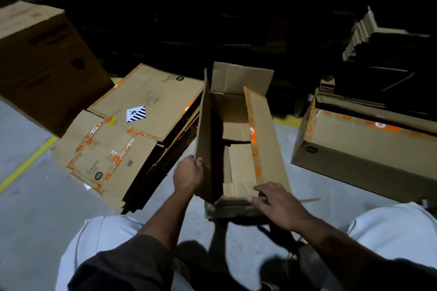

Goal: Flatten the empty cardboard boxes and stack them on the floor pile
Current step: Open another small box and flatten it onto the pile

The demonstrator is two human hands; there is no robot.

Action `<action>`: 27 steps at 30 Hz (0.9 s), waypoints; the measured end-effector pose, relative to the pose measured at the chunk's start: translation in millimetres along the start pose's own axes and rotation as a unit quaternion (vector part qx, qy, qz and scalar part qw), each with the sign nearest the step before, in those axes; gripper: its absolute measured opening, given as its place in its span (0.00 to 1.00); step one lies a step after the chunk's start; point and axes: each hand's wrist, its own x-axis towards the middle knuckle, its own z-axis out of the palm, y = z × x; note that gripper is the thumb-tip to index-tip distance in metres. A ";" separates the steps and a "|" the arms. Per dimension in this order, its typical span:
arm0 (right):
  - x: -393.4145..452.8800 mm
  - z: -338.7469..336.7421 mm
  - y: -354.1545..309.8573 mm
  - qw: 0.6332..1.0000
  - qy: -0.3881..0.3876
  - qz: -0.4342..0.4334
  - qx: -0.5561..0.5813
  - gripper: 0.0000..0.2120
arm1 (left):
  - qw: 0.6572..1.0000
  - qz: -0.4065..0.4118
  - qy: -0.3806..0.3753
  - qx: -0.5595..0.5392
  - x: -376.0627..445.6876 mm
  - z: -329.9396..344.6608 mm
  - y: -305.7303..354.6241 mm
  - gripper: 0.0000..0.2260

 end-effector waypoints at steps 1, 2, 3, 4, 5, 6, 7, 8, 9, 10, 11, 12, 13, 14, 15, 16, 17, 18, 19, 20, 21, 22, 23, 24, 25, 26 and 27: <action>0.5 2.0 0.7 0.997 -0.021 0.031 0.064 0.42 | 1.000 -0.002 -0.002 0.003 0.3 -0.1 -3.9 0.13; 2.4 4.4 2.7 0.992 -0.040 0.062 0.105 0.37 | 1.000 -0.004 -0.002 0.008 0.0 0.2 -7.7 0.12; 4.8 6.3 5.5 0.988 -0.057 0.084 0.116 0.32 | 1.000 -0.006 0.000 0.016 -1.7 0.1 -10.6 0.12; 6.9 8.1 8.5 0.989 -0.066 0.093 0.098 0.28 | 1.000 -0.004 0.006 0.025 -3.9 0.6 -13.7 0.12; 8.9 9.9 10.8 0.991 -0.069 0.098 0.061 0.23 | 0.999 0.002 0.017 0.036 -6.7 1.4 -16.9 0.13; 11.5 12.7 11.8 0.992 -0.065 0.108 0.013 0.18 | 0.998 0.013 0.035 0.050 -9.8 2.5 -20.8 0.16; 14.8 17.1 13.2 0.990 -0.056 0.125 -0.030 0.17 | 0.995 0.028 0.056 0.073 -12.7 3.5 -24.5 0.21; 18.0 21.9 14.9 0.987 -0.044 0.146 -0.059 0.22 | 0.989 0.045 0.080 0.112 -14.8 5.3 -29.3 0.25; 21.2 26.0 16.5 0.984 -0.029 0.166 -0.065 0.27 | 0.979 0.067 0.095 0.167 -16.6 8.3 -34.3 0.26; 24.7 30.6 19.0 0.981 -0.016 0.185 -0.058 0.32 | 0.964 0.092 0.097 0.231 -17.9 12.6 -40.1 0.25; 28.8 35.5 21.8 0.979 -0.013 0.200 -0.045 0.37 | 0.945 0.113 0.092 0.292 -18.7 16.8 -46.6 0.22; 33.1 39.9 24.6 0.976 -0.021 0.215 -0.026 0.43 | 0.928 0.119 0.075 0.346 -18.2 20.5 -53.3 0.18; 38.1 44.4 27.9 0.973 -0.032 0.229 0.003 0.48 | 0.917 0.108 0.049 0.382 -16.9 21.6 -58.4 0.14; 42.6 48.3 30.3 0.968 -0.046 0.242 0.036 0.51 | 0.905 0.093 0.022 0.414 -13.8 21.0 -62.3 0.12; 46.8 52.2 32.5 0.964 -0.057 0.252 0.063 0.53 | 0.899 0.074 0.005 0.432 -9.5 18.9 -63.2 0.12; 50.6 55.6 33.4 0.960 -0.063 0.259 0.080 0.52 | 0.895 0.064 -0.001 0.440 -4.3 16.6 -62.6 0.12; 54.4 59.8 35.0 0.959 -0.063 0.262 0.092 0.50 | 0.898 0.050 -0.011 0.437 -0.2 15.6 -60.8 0.15; 57.6 62.6 35.1 0.957 -0.057 0.264 0.110 0.49 | 0.901 0.052 -0.023 0.429 2.6 18.1 -58.1 0.18; 61.2 64.3 34.0 0.954 -0.044 0.266 0.133 0.47 | 0.909 0.055 -0.038 0.411 2.9 22.7 -52.3 0.22; 64.0 65.2 32.3 0.947 -0.036 0.275 0.159 0.46 | 0.923 0.057 -0.058 0.375 1.5 31.6 -47.4 0.25; 68.7 68.1 32.7 0.940 -0.031 0.285 0.184 0.45 | 0.952 0.043 -0.088 0.291 -2.3 42.6 -44.0 0.26; 72.8 70.3 33.3 0.931 -0.033 0.299 0.208 0.44 | 0.975 0.021 -0.134 0.177 -7.9 53.7 -40.6 0.27; 76.9 73.9 34.9 0.922 -0.035 0.312 0.229 0.43 | 0.979 -0.007 -0.196 0.059 -14.8 65.1 -37.6 0.27; 81.5 81.0 38.4 0.914 -0.034 0.323 0.245 0.42 | 0.964 -0.034 -0.262 -0.042 -23.8 72.2 -31.3 0.26; 85.7 88.7 42.2 0.909 -0.034 0.329 0.255 0.41 | 0.946 -0.061 -0.299 -0.110 -32.7 75.1 -25.1 0.25; 84.5 88.3 38.2 0.908 -0.028 0.328 0.258 0.39 | 0.933 -0.084 -0.304 -0.174 -37.0 78.3 -21.1 0.22; 81.5 84.7 31.6 0.910 -0.013 0.317 0.266 0.36 | 0.920 -0.120 -0.278 -0.249 -38.7 79.8 -15.9 0.20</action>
